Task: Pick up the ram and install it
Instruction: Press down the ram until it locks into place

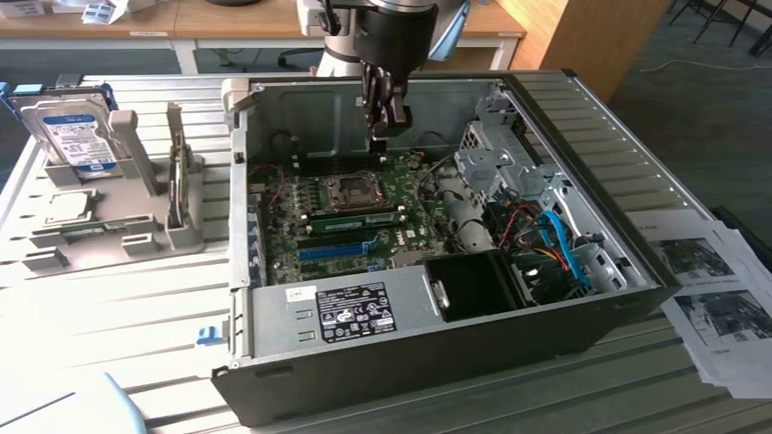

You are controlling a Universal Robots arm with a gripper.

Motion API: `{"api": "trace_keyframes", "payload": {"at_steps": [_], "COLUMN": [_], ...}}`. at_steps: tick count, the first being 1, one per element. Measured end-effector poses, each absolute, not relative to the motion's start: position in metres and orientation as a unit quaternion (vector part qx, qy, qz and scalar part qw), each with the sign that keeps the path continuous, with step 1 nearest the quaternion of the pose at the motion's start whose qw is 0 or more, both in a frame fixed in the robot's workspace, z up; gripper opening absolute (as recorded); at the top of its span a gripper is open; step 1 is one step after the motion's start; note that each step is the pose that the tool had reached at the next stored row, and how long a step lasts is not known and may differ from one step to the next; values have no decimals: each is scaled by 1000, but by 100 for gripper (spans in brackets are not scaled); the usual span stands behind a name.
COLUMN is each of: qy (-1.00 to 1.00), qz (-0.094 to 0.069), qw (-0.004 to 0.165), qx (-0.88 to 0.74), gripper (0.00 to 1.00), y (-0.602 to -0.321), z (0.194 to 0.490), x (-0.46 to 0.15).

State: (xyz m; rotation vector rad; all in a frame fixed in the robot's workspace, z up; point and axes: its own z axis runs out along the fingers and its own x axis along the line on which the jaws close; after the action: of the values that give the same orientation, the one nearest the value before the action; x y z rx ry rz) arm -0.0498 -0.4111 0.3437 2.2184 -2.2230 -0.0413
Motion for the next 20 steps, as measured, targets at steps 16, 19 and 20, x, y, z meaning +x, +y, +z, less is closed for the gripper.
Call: {"api": "trace_keyframes", "payload": {"at_steps": [16,19,20], "qy": [-755,-773,-778], "qz": [-13,-13,-13], "qw": [-1,-1,-1], "qx": [656,634,628], "gripper": [9,9,9], "y": [-411,-411,-411], "z": [343,343,343], "x": [-50,-50,-50]}}
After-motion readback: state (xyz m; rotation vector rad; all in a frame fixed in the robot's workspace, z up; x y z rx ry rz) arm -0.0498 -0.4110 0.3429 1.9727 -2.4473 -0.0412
